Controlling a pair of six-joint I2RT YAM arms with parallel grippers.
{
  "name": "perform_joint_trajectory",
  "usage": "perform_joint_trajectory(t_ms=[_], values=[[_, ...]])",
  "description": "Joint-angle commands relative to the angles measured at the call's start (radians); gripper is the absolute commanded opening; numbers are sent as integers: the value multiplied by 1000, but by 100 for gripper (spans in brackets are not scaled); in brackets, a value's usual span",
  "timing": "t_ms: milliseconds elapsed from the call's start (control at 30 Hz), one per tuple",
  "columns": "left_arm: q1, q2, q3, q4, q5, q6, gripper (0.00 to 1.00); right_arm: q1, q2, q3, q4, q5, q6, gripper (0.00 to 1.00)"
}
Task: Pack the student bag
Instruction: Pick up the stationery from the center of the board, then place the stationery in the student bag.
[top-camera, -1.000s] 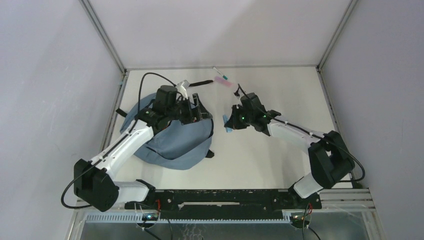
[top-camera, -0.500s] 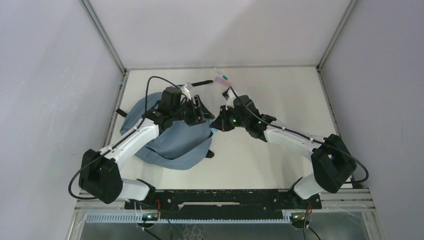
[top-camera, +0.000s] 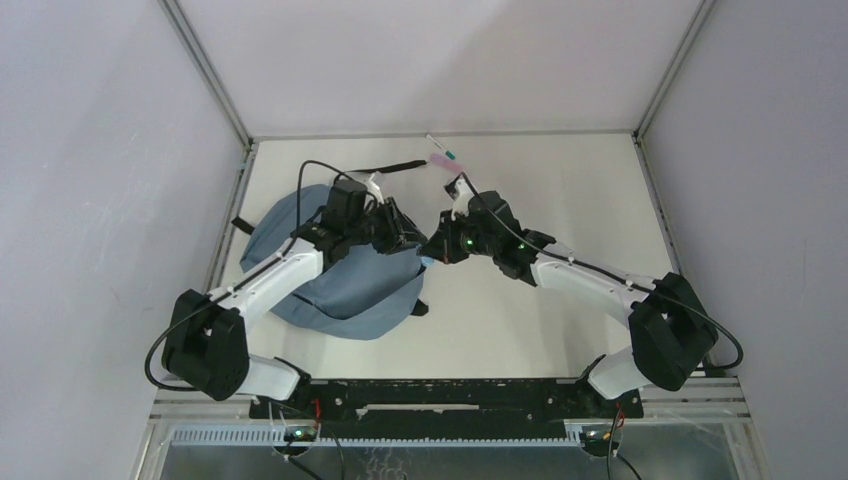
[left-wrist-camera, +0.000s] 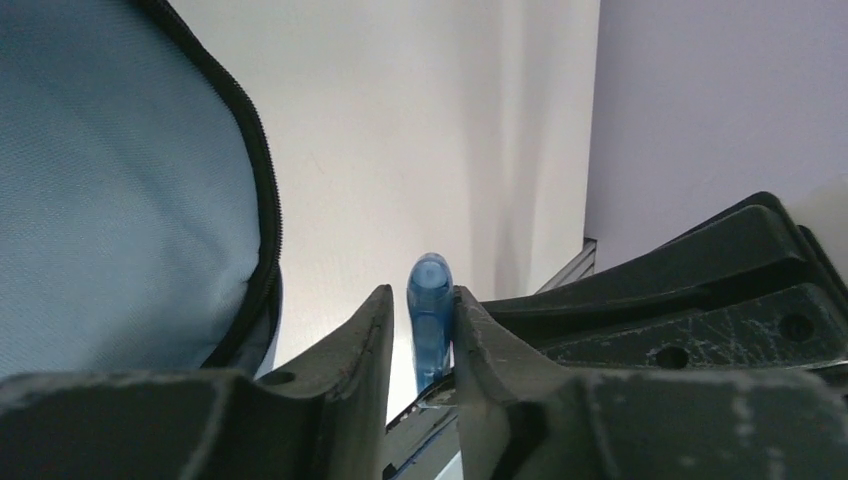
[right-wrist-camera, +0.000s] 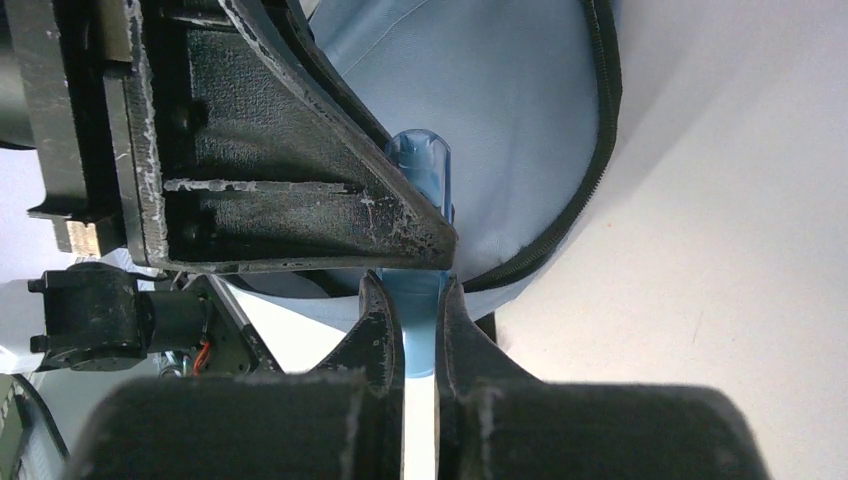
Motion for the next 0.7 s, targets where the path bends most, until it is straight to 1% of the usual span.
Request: perform_joint_trajectory(t_ms=[0, 33, 67, 100, 133, 167, 200, 233, 267, 300, 367, 467, 533, 600, 667], values=[[5, -6, -13, 59, 18, -27, 25, 14, -41, 4, 59, -11, 5, 0], [5, -10, -11, 62, 19, -30, 17, 14, -40, 4, 58, -10, 6, 0], [5, -18, -9, 62, 16, -28, 5, 15, -41, 4, 56, -10, 8, 4], [5, -25, -3, 51, 8, -9, 1, 16, -43, 4, 52, -1, 14, 14], [5, -33, 14, 12, -18, 18, 0, 17, -49, 4, 43, 20, 21, 35], [5, -41, 41, -47, -59, 59, 0, 17, -56, 4, 38, 39, 26, 53], [5, -46, 73, -124, -118, 106, 0, 17, -67, 3, 12, 53, 27, 63], [5, -50, 115, -201, -180, 157, 0, 17, -80, 3, -9, 74, 25, 69], [5, -52, 156, -321, -296, 211, 0, 17, -96, 2, -26, 89, 22, 72], [5, -53, 201, -403, -390, 251, 0, 13, -115, -7, -38, 100, 16, 73], [8, -54, 273, -525, -556, 327, 0, 0, -160, -36, -49, 112, 13, 74], [7, -57, 339, -639, -797, 410, 0, -33, -224, -93, -55, 111, 20, 74], [6, -48, 355, -679, -935, 454, 0, -59, -246, -128, -62, 105, 29, 75], [6, -24, 364, -700, -1011, 495, 0, -83, -254, -155, -63, 95, 41, 75], [6, 10, 373, -701, -1027, 525, 0, -100, -260, -176, -56, 83, 54, 75]])
